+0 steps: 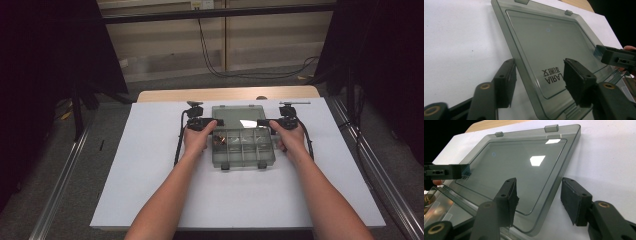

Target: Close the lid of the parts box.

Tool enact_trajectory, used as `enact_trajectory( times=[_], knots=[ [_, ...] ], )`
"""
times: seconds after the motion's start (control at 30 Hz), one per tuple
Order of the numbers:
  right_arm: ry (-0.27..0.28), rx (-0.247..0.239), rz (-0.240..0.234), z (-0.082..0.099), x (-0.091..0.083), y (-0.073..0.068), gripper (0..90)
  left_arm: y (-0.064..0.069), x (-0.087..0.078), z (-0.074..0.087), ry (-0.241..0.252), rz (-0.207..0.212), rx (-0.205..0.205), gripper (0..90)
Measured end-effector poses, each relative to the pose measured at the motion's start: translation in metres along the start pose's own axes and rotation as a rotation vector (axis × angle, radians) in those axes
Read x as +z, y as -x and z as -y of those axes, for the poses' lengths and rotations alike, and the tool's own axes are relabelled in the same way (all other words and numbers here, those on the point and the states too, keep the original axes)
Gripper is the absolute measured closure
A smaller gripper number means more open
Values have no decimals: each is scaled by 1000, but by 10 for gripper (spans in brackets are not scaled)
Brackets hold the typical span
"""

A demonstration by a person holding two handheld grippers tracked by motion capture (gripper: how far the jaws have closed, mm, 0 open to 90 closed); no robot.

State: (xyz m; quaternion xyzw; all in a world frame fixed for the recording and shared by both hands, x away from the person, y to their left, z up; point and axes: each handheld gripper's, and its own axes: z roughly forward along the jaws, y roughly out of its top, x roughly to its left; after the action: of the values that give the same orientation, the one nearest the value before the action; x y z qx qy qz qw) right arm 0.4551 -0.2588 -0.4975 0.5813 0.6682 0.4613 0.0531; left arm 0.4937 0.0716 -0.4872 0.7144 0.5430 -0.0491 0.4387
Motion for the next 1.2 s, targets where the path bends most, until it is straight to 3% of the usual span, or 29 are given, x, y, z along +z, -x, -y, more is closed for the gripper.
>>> enact_trajectory(
  times=[0.13, 0.23, 0.3, 0.43, 0.5, 0.6, 0.67, 0.77, 0.83, 0.93, 1.03, 1.2],
  knots=[
    [12, 17, -30, -1, -1, 2, 511, 1, -2, -1, 14, 9, 1, 522],
    [47, -16, -18, -2, -5, -1, 574, 2, -5, -2, 42, 10, 9, 593],
    [60, -19, -13, -3, -7, -2, 599, 2, -10, -3, 50, 16, 28, 611],
    [118, -64, -2, -6, -21, -7, 734, 5, -20, -6, 94, 23, 70, 712],
    [127, -75, -3, -6, -24, -7, 754, 8, -25, -6, 102, 24, 110, 723],
    [147, -84, -3, -7, -30, -8, 836, 9, -28, -5, 115, 24, 134, 735],
    [150, -99, 3, -6, -34, -9, 847, 10, -29, -5, 122, 29, 134, 736],
    [166, -150, 13, -4, -36, -12, 851, 11, -34, -7, 152, 1, 178, 744],
    [179, -172, 21, -2, -37, -14, 853, 12, -40, -12, 182, 8, 163, 742],
    [196, -189, 18, 0, -38, -14, 855, 14, -42, -19, 200, -3, 162, 748],
    [208, -195, 18, 2, -38, -14, 854, 15, -42, -23, 190, 0, 193, 750],
    [211, -205, 10, 3, -39, -13, 854, 18, -42, -24, 198, -11, 207, 811]
  ],
)
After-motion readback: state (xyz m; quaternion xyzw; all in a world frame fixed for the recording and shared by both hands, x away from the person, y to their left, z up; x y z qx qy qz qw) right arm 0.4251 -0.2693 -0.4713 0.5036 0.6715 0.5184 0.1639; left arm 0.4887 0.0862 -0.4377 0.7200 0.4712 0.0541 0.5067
